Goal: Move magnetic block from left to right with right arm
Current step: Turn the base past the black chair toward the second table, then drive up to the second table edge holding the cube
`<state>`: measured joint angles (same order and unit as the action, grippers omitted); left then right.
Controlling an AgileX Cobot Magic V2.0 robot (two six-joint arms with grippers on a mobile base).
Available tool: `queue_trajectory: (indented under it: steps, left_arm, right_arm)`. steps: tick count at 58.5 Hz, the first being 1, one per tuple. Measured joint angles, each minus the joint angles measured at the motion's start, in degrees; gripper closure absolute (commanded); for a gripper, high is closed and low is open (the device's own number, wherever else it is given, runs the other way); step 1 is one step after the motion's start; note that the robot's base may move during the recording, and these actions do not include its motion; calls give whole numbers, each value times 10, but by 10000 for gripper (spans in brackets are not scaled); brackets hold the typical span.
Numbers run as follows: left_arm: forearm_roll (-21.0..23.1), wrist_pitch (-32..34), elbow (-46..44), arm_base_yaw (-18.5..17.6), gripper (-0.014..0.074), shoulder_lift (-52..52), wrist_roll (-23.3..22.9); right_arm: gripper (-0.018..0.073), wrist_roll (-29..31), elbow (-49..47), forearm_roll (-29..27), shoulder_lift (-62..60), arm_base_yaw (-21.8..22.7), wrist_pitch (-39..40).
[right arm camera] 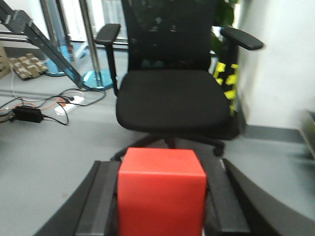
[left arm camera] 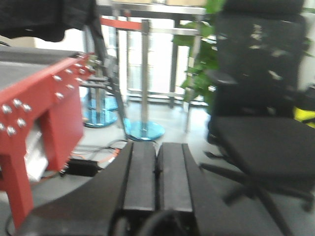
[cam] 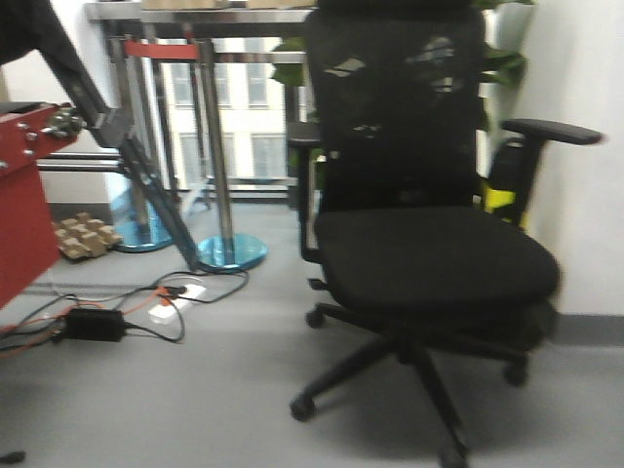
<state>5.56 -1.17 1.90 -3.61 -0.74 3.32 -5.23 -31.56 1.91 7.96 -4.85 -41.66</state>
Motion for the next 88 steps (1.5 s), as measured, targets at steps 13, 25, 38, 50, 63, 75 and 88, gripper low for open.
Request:
queue_trajectory:
  steps: [13,25,38,50,63,75,88]
  left_arm:
    - [0,0,0,0,722,0,0]
    - [0,0,0,0,722,0,0]
    - [0,0,0,0,722,0,0]
    - [0,0,0,0,722,0,0]
    - [0,0,0,0,722,0,0]
    - [0,0,0,0,722,0,0]
    - [0,0,0,0,722,0,0]
  right_arm:
    - [385,0,0,1,0,0,0]
    - [385,0,0,1,0,0,0]
    - [385,0,0,1,0,0,0]
    - [385,0,0,1,0,0,0]
    - [385,0,0,1,0,0,0]
    - [385,0,0,1,0,0,0]
    - [385,0,0,1,0,0,0]
